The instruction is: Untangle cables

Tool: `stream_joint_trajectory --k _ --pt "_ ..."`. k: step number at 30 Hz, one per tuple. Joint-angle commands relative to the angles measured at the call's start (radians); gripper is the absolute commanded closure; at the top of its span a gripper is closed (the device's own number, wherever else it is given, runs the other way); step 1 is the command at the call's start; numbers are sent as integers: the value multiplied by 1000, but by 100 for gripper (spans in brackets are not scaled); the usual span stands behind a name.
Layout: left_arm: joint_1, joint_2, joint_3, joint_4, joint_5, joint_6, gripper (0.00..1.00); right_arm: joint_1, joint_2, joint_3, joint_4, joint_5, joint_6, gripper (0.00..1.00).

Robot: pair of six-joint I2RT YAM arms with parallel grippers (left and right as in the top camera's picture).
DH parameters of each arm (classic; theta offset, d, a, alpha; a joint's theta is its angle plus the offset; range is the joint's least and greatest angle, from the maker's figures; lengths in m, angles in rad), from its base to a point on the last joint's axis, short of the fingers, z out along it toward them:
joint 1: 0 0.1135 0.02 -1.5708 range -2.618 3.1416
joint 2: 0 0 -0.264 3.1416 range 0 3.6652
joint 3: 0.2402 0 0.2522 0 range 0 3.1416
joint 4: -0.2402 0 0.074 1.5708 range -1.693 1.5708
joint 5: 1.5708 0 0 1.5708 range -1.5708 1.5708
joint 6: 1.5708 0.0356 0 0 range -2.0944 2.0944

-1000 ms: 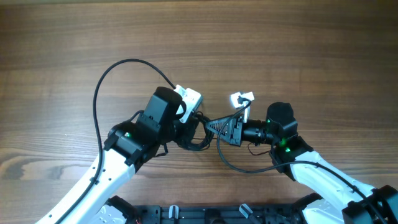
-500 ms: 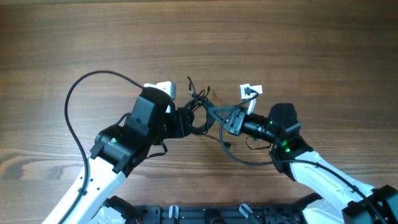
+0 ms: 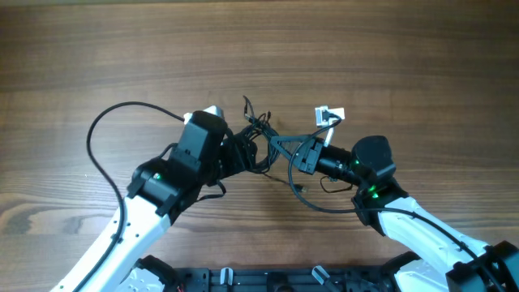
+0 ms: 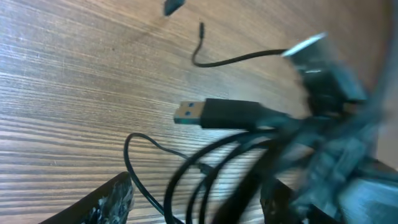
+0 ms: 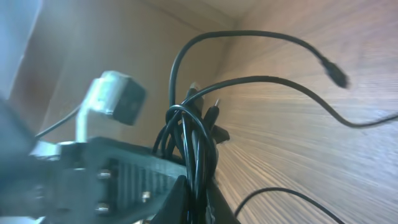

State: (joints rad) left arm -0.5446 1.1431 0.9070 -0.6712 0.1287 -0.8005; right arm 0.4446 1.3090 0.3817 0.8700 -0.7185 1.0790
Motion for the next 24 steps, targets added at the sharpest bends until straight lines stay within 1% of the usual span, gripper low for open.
stream_joint_trajectory --k 1,2,3,4,6,8,11,12,13,14,15,16,17,18,21,24 --pt "-21 53 -11 18 1 -15 40 6 -5 3 64 -45 53 96" --pt "-21 61 -11 23 1 -15 48 6 -5 3 71 -49 59 96" --pt "-21 71 -11 30 1 -15 65 6 -5 3 75 -57 61 96" --pt "-21 80 -11 38 0 -15 73 6 -5 3 74 -62 61 96" --pt "-20 90 -11 49 -8 -6 96 6 -5 3 67 -71 58 96" --pt "-20 89 -11 55 -32 33 96 6 -5 3 53 -71 39 96" --pt "-20 79 -10 54 -72 73 96 6 -5 3 15 -69 -27 95" --pt "-20 74 -10 55 -83 82 96 6 -5 3 -10 -66 -53 87" --pt "-20 68 -10 55 -95 83 96 6 -5 3 -41 -66 -85 75" --pt "-19 58 -10 55 -109 82 96 6 -5 3 -73 -66 -127 56" --pt "-15 44 -10 58 -117 82 96 6 -5 3 -124 -66 -192 25" --pt "-9 30 -10 61 -120 70 96 6 -5 3 -164 -66 -243 9" --pt "-1 19 -10 64 -120 47 96 6 -5 3 -194 -66 -278 1" --pt "12 4 -10 71 -119 8 96 6 -5 3 -237 -66 -327 0" --pt "64 -54 -10 87 -103 -96 96 7 -5 2 -293 -66 -386 0" --pt "115 -115 -10 116 -34 -132 96 7 -5 2 -325 -35 -422 0"
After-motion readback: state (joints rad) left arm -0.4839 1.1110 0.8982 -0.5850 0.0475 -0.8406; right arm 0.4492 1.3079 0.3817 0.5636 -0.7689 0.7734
